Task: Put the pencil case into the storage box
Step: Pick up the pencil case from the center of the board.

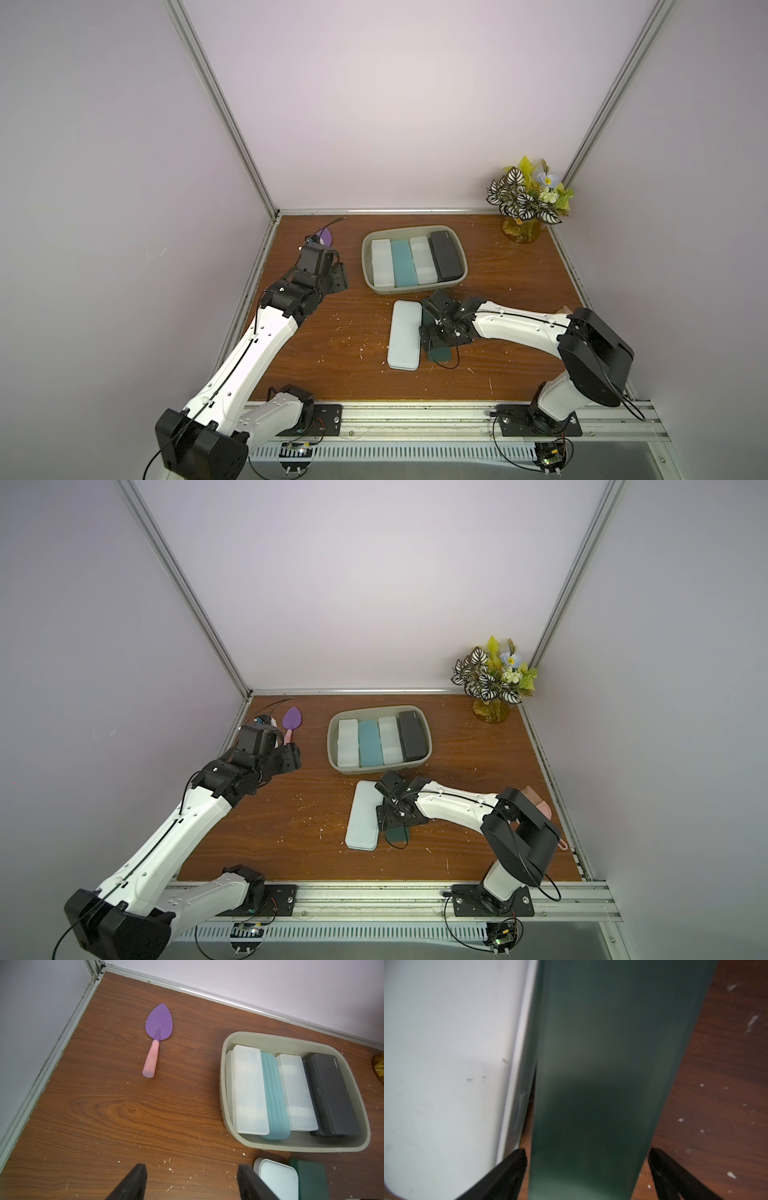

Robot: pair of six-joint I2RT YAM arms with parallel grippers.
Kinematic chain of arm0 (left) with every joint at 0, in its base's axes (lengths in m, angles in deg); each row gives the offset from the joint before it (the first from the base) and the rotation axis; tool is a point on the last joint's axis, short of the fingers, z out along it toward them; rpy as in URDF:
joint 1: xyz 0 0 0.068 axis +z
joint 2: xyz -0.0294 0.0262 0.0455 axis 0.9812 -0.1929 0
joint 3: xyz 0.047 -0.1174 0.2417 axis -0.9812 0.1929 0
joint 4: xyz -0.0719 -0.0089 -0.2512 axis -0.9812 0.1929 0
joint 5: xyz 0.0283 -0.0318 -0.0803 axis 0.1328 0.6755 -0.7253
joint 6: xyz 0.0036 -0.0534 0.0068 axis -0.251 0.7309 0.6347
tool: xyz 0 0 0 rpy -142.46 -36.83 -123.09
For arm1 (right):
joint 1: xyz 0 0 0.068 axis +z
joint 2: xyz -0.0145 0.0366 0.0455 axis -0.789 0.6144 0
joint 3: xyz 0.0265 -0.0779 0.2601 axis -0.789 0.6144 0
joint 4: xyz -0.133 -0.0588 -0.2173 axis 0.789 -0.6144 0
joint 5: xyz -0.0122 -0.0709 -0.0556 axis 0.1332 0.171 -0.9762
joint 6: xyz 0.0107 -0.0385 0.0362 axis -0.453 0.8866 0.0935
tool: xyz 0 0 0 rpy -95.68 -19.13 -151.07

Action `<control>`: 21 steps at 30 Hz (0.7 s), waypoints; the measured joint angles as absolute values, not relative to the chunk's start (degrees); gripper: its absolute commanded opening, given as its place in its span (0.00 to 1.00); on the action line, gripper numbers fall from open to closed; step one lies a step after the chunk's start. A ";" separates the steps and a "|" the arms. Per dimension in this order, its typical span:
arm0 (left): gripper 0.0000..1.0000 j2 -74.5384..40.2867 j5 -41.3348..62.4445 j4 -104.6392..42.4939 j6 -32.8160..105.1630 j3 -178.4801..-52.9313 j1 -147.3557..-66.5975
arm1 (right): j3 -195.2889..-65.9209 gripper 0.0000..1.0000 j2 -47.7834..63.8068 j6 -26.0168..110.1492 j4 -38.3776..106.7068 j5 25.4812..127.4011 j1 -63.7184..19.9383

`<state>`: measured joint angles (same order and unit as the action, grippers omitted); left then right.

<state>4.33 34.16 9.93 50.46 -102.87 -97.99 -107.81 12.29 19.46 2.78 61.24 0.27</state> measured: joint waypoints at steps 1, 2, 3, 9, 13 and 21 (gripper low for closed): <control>0.70 4.39 34.16 9.93 50.48 -102.85 -97.97 | -107.85 0.99 12.75 19.31 2.49 60.80 0.31; 0.70 4.46 34.16 9.93 50.46 -102.85 -97.97 | -107.85 0.99 13.01 19.18 2.25 60.37 0.31; 0.70 4.55 34.14 9.93 50.46 -102.85 -97.97 | -107.85 0.98 13.12 19.09 1.95 59.93 0.33; 0.70 4.81 33.99 9.93 50.46 -102.83 -97.82 | -107.85 0.88 13.30 18.46 0.90 58.27 0.33; 0.70 4.81 33.96 9.90 50.46 -102.67 -97.71 | -107.72 0.82 13.34 18.55 0.96 58.33 0.33; 0.70 4.81 33.72 9.90 50.46 -102.26 -97.66 | -107.39 0.60 12.92 19.64 1.23 58.42 0.59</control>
